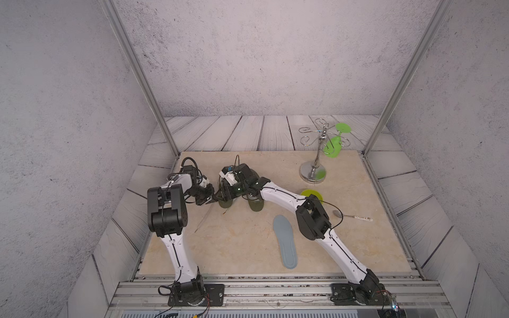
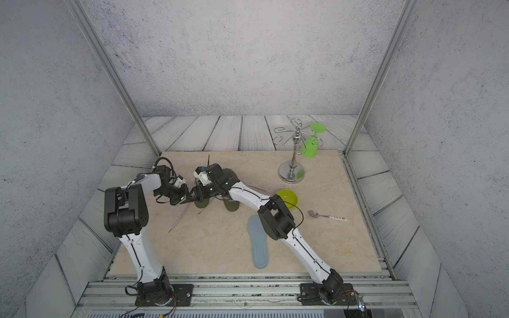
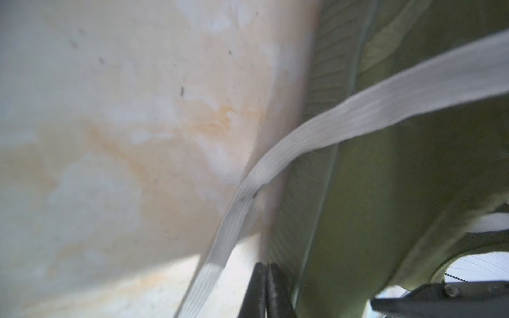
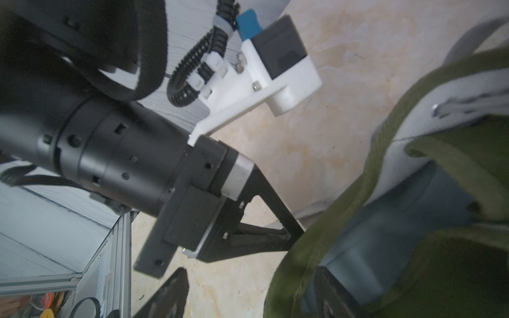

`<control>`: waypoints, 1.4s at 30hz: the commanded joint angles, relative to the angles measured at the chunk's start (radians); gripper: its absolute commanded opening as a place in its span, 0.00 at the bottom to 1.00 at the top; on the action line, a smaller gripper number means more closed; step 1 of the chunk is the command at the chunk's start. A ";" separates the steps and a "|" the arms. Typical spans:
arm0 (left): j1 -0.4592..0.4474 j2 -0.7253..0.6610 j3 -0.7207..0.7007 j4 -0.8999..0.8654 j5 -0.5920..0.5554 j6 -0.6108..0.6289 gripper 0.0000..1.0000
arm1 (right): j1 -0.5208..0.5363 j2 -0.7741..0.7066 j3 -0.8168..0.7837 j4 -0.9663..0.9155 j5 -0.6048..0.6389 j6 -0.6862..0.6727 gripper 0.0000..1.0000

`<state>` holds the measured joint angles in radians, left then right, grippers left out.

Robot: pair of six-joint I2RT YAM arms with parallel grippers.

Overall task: Insert the insole into the shoe
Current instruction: Adjust the shoe at the center of the board.

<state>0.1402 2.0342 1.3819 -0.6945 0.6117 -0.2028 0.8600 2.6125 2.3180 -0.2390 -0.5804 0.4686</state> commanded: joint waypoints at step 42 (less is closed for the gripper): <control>0.007 -0.015 0.015 -0.002 0.031 0.000 0.06 | -0.010 -0.113 -0.206 0.312 -0.201 0.186 0.70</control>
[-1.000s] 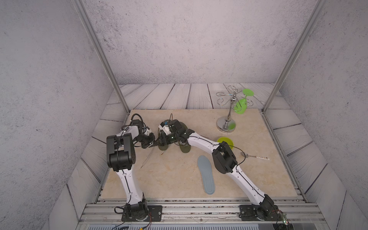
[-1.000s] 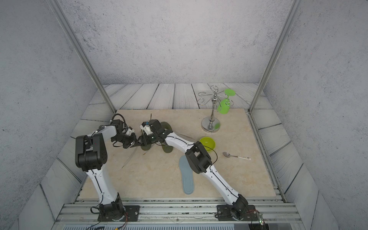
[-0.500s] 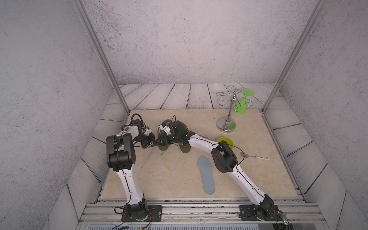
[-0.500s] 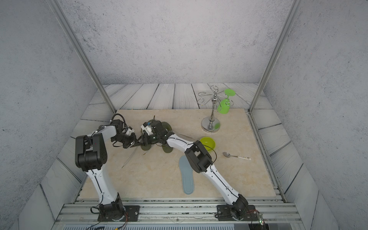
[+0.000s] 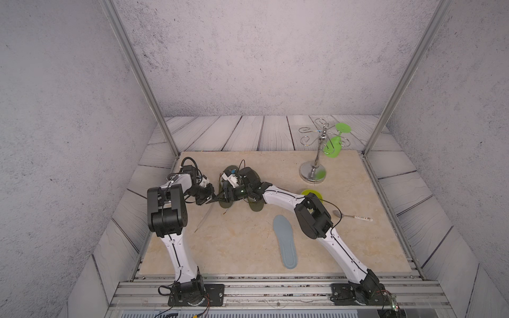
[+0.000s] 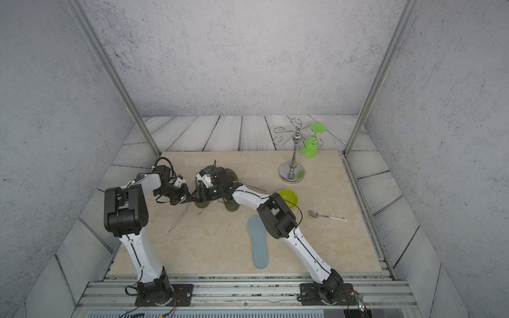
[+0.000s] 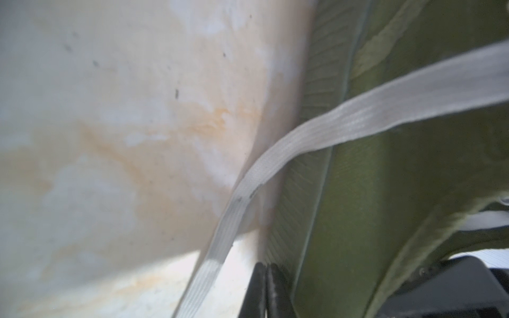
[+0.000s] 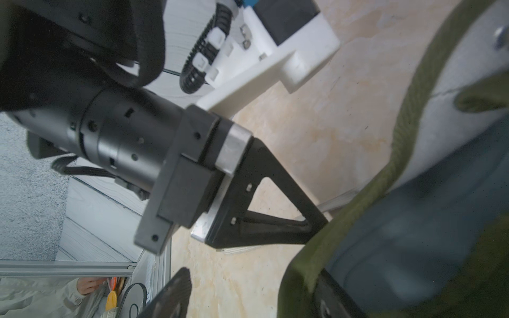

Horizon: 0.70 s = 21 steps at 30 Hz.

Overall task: Insert the insole into the shoe
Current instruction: Adjust the shoe at the center of the board.

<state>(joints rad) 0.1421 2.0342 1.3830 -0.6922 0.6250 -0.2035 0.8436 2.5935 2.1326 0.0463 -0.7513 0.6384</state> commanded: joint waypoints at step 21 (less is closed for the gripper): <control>0.005 -0.016 0.011 -0.006 0.016 0.007 0.06 | 0.003 -0.160 -0.080 0.215 -0.056 0.177 0.70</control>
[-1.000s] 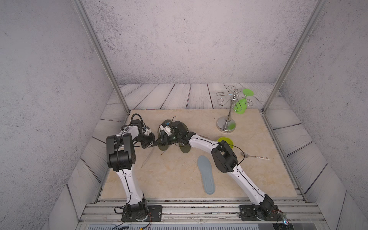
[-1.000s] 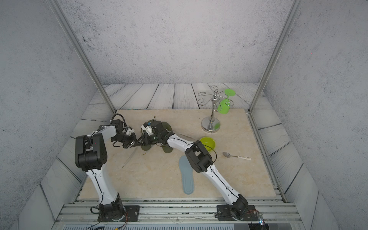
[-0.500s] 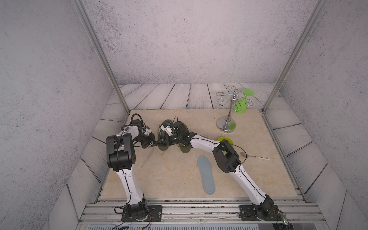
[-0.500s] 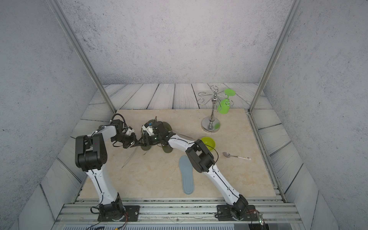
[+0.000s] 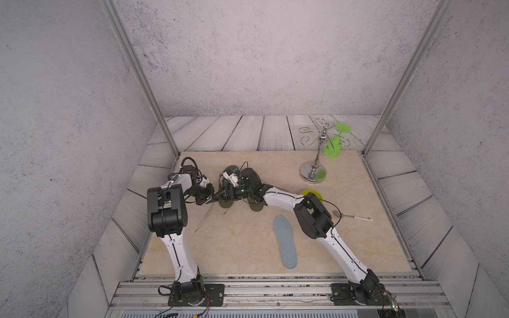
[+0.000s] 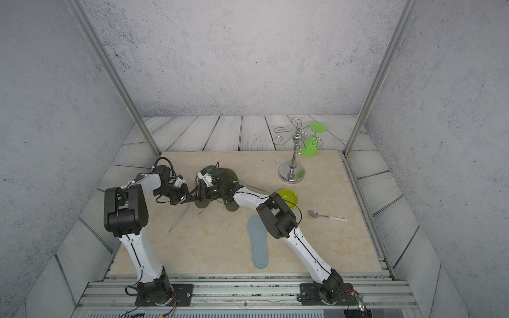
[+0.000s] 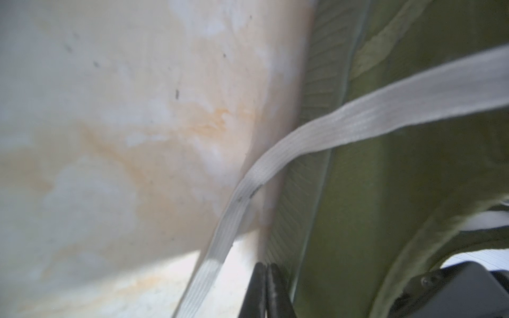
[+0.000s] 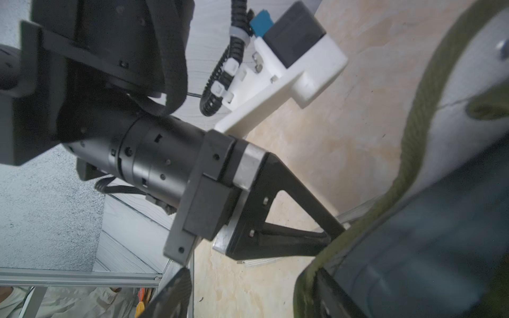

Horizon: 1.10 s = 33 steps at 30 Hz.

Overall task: Insert the insole into the shoe
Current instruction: Adjust the shoe at the center of the board.

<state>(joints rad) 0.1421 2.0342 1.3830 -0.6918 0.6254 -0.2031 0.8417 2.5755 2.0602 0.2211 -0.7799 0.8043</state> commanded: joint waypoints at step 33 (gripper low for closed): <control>-0.140 -0.127 0.238 -0.252 -0.139 0.125 0.39 | -0.072 -0.752 -0.613 -0.272 0.378 -0.362 0.70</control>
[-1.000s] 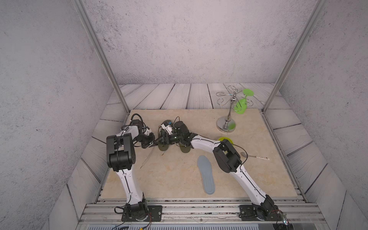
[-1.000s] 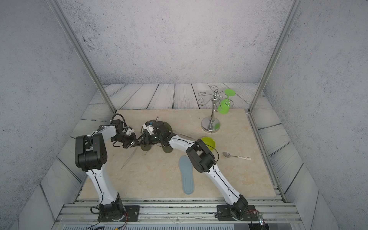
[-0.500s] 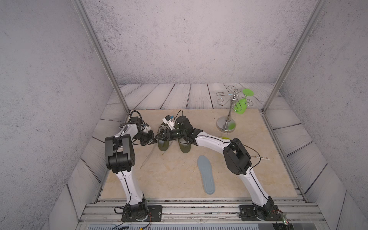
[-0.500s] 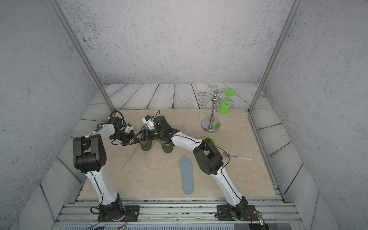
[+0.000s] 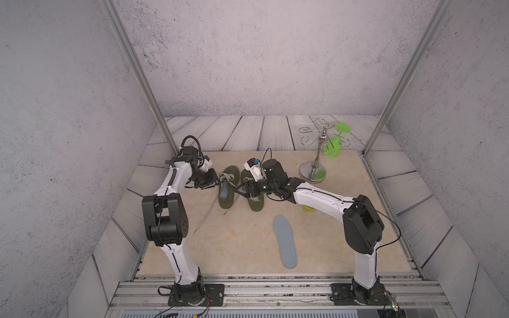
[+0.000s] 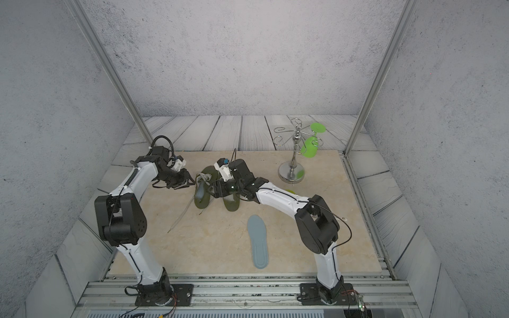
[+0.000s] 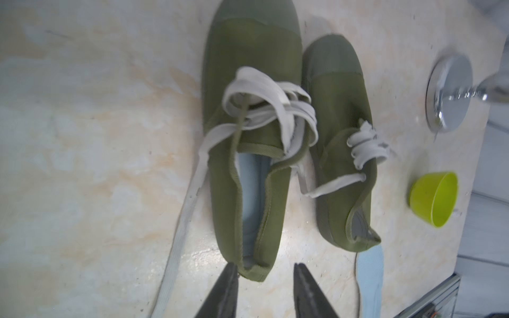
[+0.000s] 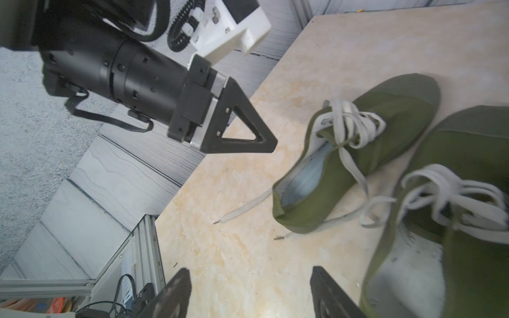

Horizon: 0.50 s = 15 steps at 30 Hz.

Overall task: Insert the insole into the shoe
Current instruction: Adjust the shoe at the center of the board.

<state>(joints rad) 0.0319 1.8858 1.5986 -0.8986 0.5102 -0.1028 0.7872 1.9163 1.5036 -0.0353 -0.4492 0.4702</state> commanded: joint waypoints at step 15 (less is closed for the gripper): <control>-0.147 0.122 0.038 -0.041 -0.110 0.029 0.48 | -0.086 -0.235 -0.242 -0.029 0.047 -0.053 0.70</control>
<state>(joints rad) -0.1101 1.9930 1.6173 -0.9173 0.4324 -0.0910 0.7067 1.7527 1.2766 -0.0559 -0.4088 0.4370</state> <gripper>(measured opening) 0.475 0.704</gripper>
